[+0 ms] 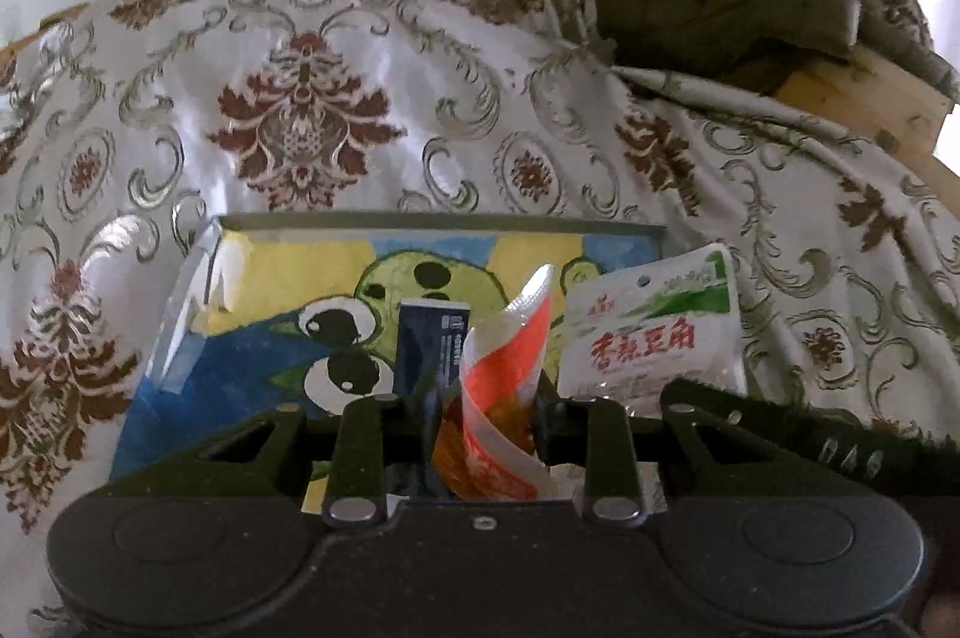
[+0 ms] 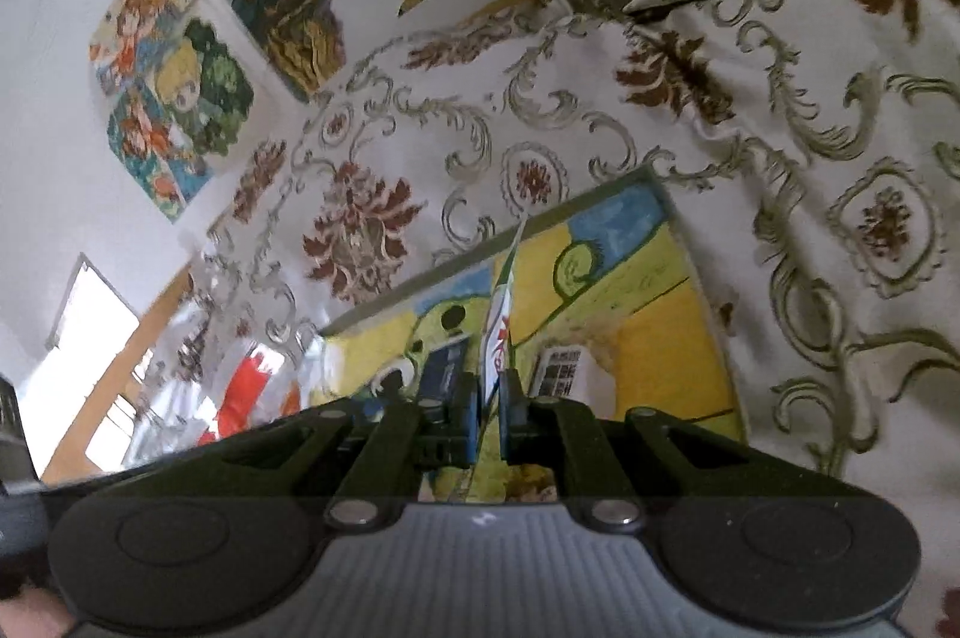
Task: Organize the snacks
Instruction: 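Open the left tool over the tray to drop the orange bag while the right tool releases the white packet, then raise both open tools out of the tray and back toward the loose snacks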
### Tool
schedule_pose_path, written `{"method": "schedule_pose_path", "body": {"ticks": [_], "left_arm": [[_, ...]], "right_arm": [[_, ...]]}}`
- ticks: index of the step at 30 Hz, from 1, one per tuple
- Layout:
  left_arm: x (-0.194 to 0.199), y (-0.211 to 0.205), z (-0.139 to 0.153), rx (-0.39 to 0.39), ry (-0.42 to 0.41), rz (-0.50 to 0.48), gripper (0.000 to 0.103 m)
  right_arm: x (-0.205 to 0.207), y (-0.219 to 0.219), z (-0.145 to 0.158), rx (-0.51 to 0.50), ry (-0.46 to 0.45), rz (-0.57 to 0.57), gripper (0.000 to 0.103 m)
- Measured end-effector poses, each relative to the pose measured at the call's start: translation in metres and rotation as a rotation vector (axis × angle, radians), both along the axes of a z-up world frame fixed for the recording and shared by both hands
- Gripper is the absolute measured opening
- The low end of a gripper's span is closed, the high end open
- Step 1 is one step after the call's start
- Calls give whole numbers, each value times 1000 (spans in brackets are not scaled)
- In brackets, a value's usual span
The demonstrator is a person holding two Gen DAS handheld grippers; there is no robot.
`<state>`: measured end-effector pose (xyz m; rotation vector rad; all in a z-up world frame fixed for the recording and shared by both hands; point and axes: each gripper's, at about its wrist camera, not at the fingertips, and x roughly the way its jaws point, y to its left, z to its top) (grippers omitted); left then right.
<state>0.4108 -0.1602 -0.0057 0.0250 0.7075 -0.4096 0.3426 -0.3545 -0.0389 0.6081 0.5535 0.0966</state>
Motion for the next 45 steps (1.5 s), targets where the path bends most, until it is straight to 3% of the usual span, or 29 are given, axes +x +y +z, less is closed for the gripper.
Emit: {"method": "schedule_pose_path", "body": {"ticks": [9,12,15,17,25,29,32,38,45], "left_arm": [[17,-4,-3,15,10,34,32],[18,-2,-2,28,6,60,38],[12,4,2,20,-5,68,54],[4,8,7,18,-38,81,76],[-32,29,36,47,-144,140,102],[-58,43,53,28,-202,175,102],[-79,51,63,17,-222,182,102],[-132,76,73,-35,-221,221,102],[-196,102,67,-56,-245,265,102]], "right_arm": [[4,17,-8,-138,30,-7,15],[0,19,-4,-193,21,-19,20],[-2,18,-1,-210,13,-32,39],[-3,16,3,-213,5,-34,51],[-23,15,35,-262,-66,-43,74],[-41,15,55,-264,-116,-42,95],[-61,18,71,-282,-153,-41,102],[-98,33,97,-375,-186,-44,103],[-156,47,105,-440,-246,-52,103]]}}
